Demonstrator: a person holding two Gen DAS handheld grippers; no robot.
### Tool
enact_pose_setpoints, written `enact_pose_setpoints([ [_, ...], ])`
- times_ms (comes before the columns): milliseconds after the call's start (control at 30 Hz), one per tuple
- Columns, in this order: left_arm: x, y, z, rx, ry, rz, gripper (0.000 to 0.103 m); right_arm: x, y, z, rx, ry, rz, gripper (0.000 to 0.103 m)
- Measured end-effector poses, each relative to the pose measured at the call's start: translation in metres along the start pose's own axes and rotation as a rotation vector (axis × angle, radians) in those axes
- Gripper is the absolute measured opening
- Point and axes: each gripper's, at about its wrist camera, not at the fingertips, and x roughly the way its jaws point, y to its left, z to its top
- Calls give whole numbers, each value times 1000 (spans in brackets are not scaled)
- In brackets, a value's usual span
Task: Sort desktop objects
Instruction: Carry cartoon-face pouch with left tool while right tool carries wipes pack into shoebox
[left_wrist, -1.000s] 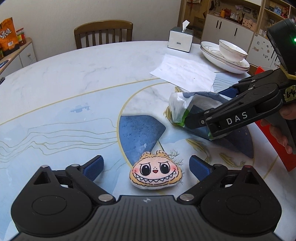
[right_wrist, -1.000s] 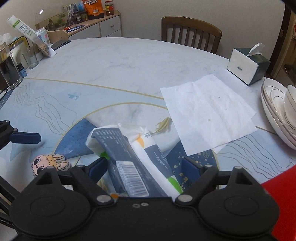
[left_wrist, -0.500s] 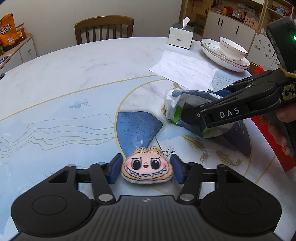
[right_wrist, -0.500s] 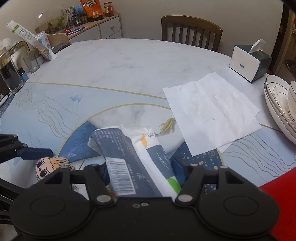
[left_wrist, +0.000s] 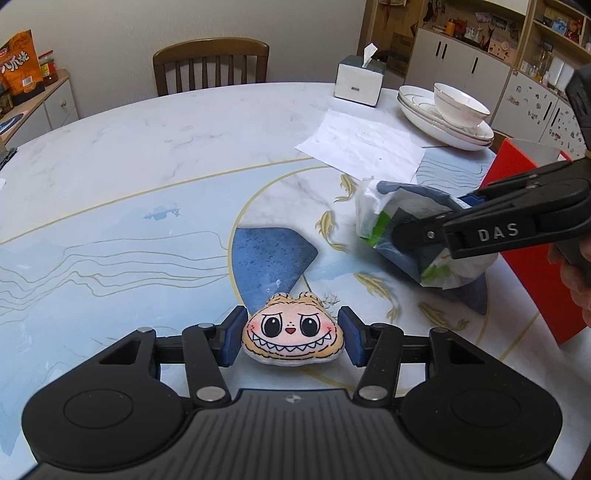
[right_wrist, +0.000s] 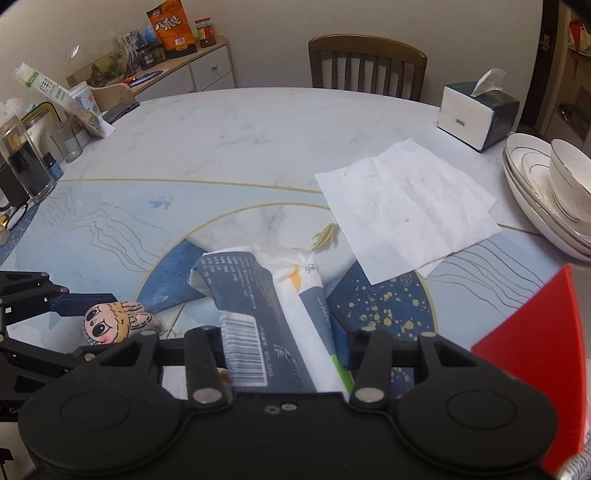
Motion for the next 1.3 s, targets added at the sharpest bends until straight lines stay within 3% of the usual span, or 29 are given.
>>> enact_pose_setpoints([
  [767, -72, -58, 9, 2, -95, -19, 53, -107, -11, -29, 73, -103, 86, 46],
  [1300, -98, -134, 22, 59, -154, -71, 53, -171, -57, -57, 115, -172, 112, 46],
])
